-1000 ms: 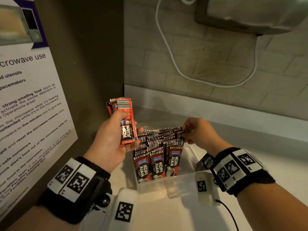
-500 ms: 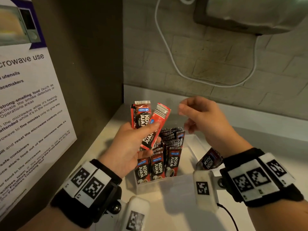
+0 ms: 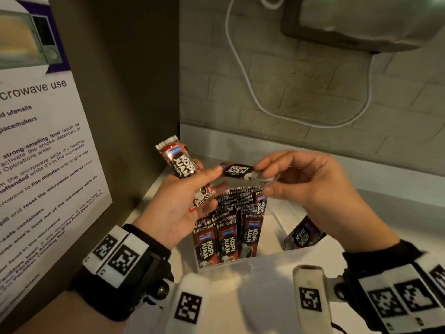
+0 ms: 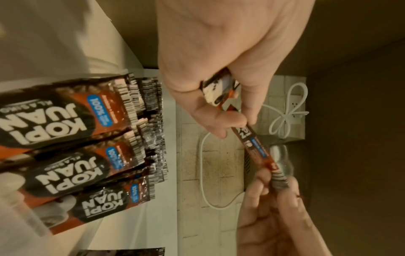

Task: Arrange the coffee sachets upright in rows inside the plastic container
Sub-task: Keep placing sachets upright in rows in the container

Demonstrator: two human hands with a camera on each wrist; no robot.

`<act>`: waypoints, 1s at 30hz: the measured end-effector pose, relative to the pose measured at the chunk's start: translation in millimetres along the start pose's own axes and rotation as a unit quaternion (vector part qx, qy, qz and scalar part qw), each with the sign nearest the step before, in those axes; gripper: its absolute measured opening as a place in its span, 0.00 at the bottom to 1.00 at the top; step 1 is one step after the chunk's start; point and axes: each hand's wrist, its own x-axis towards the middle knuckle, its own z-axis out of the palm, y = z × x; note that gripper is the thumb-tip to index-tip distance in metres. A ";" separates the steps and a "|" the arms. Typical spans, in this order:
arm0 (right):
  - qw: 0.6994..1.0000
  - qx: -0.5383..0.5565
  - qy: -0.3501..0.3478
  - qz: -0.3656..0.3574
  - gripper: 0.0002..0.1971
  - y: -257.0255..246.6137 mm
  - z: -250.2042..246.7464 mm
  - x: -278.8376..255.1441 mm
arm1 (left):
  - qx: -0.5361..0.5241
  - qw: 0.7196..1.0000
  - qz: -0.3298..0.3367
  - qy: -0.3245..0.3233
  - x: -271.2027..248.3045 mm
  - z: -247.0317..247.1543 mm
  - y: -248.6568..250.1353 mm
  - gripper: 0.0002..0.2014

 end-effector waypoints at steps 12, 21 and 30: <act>0.989 0.047 0.111 0.089 0.11 20.0 3.3 -11.8 | -0.047 0.997 0.065 -0.008 2.8 4.3 -1.9 0.11; 0.986 0.032 0.107 0.123 0.12 18.3 -3.0 -13.8 | -0.017 0.993 0.118 -0.013 1.3 5.4 -2.4 0.13; 0.943 -0.323 -0.017 0.083 0.08 -12.8 5.9 10.0 | 0.170 0.979 0.087 -0.078 -7.4 23.8 -30.3 0.12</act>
